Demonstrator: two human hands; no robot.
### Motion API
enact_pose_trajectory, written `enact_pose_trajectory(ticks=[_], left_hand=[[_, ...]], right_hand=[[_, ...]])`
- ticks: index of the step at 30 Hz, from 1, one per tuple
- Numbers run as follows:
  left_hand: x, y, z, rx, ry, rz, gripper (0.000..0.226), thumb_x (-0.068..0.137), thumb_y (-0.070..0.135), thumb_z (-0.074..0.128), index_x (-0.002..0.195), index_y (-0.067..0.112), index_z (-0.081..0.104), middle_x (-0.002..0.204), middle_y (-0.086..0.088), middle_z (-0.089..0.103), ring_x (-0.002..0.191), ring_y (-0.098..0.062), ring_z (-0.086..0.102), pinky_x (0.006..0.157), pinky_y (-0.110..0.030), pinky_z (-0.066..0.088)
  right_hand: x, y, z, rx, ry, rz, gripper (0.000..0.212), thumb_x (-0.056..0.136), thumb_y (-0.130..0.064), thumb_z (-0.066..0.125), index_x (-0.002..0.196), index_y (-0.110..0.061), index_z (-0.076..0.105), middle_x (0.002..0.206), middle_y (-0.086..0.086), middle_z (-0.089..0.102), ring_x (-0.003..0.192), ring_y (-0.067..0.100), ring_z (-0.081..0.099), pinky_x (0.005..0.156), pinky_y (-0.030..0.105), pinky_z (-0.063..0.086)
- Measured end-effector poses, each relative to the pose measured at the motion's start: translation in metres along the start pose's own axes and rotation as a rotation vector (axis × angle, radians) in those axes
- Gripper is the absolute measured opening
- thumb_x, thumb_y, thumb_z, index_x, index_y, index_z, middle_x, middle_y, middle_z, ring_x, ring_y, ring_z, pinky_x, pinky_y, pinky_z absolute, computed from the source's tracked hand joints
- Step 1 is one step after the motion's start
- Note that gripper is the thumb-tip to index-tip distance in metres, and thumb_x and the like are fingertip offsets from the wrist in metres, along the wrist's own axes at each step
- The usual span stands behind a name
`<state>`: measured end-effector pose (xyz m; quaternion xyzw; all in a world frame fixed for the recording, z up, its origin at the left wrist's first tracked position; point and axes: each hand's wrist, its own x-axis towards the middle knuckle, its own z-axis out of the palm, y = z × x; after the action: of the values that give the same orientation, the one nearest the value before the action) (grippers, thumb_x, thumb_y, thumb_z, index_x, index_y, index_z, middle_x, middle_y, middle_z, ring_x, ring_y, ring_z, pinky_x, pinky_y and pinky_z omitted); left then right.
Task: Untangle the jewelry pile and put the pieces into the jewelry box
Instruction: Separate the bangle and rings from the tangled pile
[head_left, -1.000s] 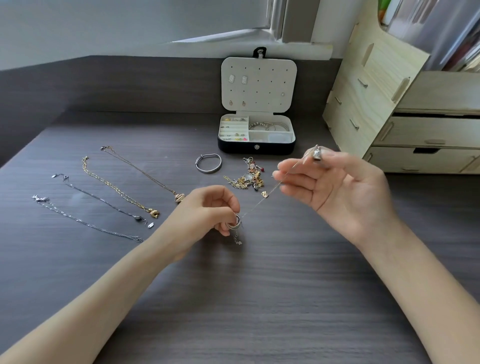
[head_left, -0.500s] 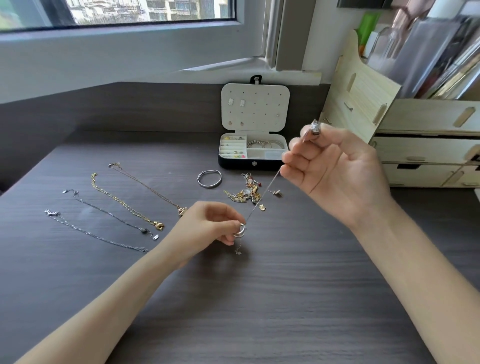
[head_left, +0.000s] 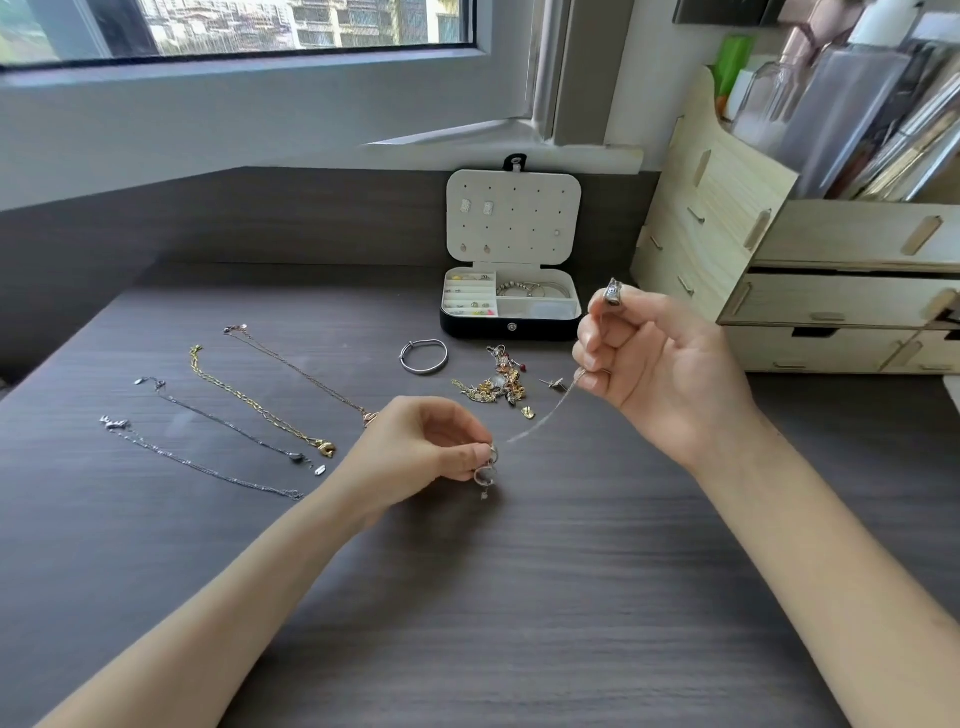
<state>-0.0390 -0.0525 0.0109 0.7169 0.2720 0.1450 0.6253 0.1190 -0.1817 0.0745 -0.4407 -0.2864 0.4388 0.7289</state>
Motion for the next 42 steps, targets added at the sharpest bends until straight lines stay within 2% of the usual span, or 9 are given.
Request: enact_pose_trajectory(ticks=[5,11,16,22,25,29,33,37,42], left_hand=[[0.001,0.001,-0.003,-0.046,-0.011,-0.049,0.011,0.079,-0.002,0.07,0.075,0.008,0.066,0.076,-0.006,0.071,0.071,-0.017,0.064,0.066,-0.025,0.055],[0.004,-0.001,-0.006,-0.062,0.064,0.013,0.013,0.078,0.005,0.074,0.072,0.015,0.068,0.075,-0.006,0.069,0.069,-0.015,0.059,0.067,-0.023,0.051],[0.009,-0.003,-0.009,-0.081,0.189,0.042,0.014,0.086,0.001,0.063,0.077,0.011,0.062,0.066,0.006,0.064,0.062,-0.01,0.053,0.061,-0.02,0.047],[0.012,-0.005,-0.008,-0.069,0.255,0.045,0.014,0.09,-0.001,0.057,0.083,0.011,0.058,0.075,-0.004,0.062,0.06,-0.012,0.052,0.061,-0.022,0.048],[0.014,-0.007,-0.009,-0.016,0.258,0.033,0.015,0.093,0.002,0.053,0.086,0.012,0.062,0.069,0.001,0.057,0.057,-0.013,0.047,0.057,-0.021,0.043],[0.012,-0.004,-0.008,0.002,0.246,0.02,0.019,0.093,0.004,0.053,0.079,0.011,0.065,0.063,0.002,0.05,0.053,-0.011,0.043,0.052,-0.016,0.04],[0.008,0.003,-0.007,-0.166,0.204,0.003,0.019,0.091,-0.003,0.053,0.075,0.005,0.06,0.067,-0.007,0.046,0.051,-0.01,0.042,0.052,-0.019,0.041],[0.006,0.012,-0.009,-0.313,0.135,-0.006,0.02,0.087,-0.011,0.052,0.08,0.005,0.06,0.062,-0.001,0.042,0.052,-0.009,0.042,0.053,-0.019,0.043],[0.003,0.02,-0.008,-0.412,0.098,0.027,0.025,0.083,-0.016,0.05,0.08,0.007,0.06,0.057,0.001,0.043,0.051,-0.008,0.045,0.051,-0.017,0.045]], right_hand=[[0.002,0.007,-0.008,0.035,0.035,0.009,0.015,0.082,-0.025,0.048,0.075,-0.013,0.054,0.062,0.002,0.057,0.054,0.014,0.048,0.05,0.023,0.04],[0.003,0.009,-0.012,0.102,0.051,-0.004,0.017,0.082,-0.025,0.048,0.074,-0.013,0.056,0.061,0.002,0.056,0.053,0.014,0.048,0.048,0.023,0.041],[0.002,-0.002,-0.013,0.15,0.029,-0.072,0.024,0.082,-0.025,0.047,0.067,-0.014,0.062,0.059,0.001,0.053,0.052,0.014,0.045,0.049,0.022,0.039],[0.0,-0.013,-0.013,0.185,0.012,-0.101,0.024,0.081,-0.026,0.047,0.068,-0.015,0.063,0.058,0.0,0.052,0.051,0.013,0.044,0.049,0.02,0.038],[0.0,-0.016,-0.015,0.135,0.031,-0.102,0.021,0.081,-0.026,0.047,0.07,-0.015,0.061,0.059,0.001,0.053,0.052,0.013,0.045,0.049,0.02,0.039],[-0.001,-0.006,-0.026,-0.199,0.041,-0.087,0.015,0.085,-0.021,0.049,0.076,-0.012,0.056,0.063,0.004,0.058,0.056,0.018,0.052,0.051,0.026,0.042],[-0.005,0.014,-0.032,-0.588,-0.029,-0.019,0.011,0.076,-0.018,0.055,0.079,-0.008,0.059,0.072,0.009,0.066,0.067,0.018,0.06,0.057,0.027,0.049],[-0.006,0.034,-0.033,-1.068,-0.076,-0.008,0.01,0.084,-0.013,0.066,0.077,-0.017,0.062,0.078,-0.001,0.068,0.073,0.007,0.059,0.069,0.022,0.044],[-0.008,0.046,-0.027,-1.524,-0.123,-0.063,0.007,0.083,-0.026,0.062,0.079,-0.029,0.057,0.078,-0.016,0.056,0.081,0.004,0.049,0.072,0.024,0.038]])
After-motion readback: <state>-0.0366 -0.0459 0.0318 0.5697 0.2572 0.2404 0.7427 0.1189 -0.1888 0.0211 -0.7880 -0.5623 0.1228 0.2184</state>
